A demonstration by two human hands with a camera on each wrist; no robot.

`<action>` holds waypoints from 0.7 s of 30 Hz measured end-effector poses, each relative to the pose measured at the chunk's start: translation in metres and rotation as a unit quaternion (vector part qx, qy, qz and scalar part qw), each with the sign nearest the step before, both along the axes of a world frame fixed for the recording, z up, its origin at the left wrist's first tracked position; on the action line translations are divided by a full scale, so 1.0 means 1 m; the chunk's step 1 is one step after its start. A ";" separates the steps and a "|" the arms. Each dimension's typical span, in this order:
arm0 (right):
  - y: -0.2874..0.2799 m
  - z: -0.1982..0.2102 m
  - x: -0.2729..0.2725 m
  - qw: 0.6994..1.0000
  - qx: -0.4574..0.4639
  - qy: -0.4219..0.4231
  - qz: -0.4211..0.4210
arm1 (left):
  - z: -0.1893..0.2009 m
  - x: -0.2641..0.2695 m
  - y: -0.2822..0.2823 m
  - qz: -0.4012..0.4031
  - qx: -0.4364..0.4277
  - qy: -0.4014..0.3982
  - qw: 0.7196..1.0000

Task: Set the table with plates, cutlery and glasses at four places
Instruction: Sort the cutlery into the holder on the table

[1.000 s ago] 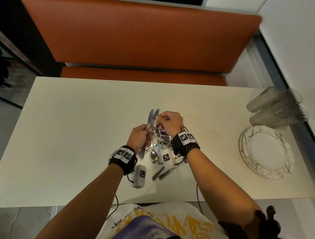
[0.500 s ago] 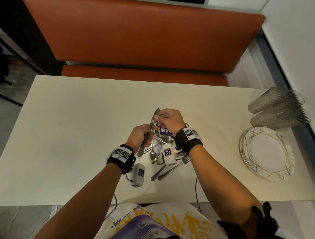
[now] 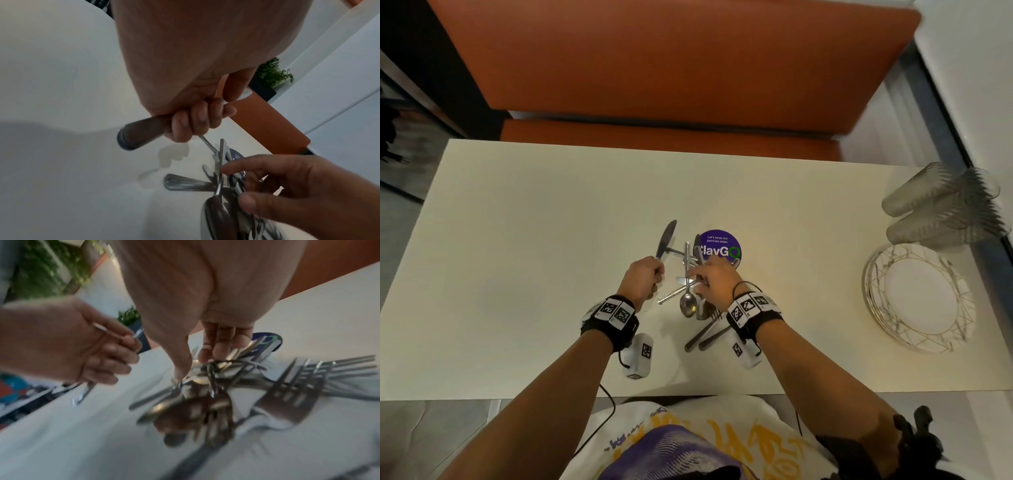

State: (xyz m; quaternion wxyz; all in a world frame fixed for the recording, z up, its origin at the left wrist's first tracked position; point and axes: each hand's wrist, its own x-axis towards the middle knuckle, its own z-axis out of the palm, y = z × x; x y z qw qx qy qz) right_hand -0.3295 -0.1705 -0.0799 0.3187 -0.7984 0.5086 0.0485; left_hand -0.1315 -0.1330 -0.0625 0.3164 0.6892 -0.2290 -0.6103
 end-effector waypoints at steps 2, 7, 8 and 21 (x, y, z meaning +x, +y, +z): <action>0.006 -0.007 0.004 0.998 -0.020 0.032 0.052 | -0.001 0.002 0.003 -0.001 0.001 -0.003 1.000; 0.003 -0.008 0.003 0.995 -0.050 0.048 0.075 | -0.001 0.007 0.011 -0.002 -0.002 -0.004 1.000; 0.003 -0.008 0.000 0.994 -0.057 0.052 0.072 | -0.002 0.008 0.012 -0.001 -0.001 -0.007 1.000; -0.005 -0.001 0.022 0.980 -0.078 0.160 0.086 | -0.004 0.011 0.015 0.017 0.007 0.013 1.000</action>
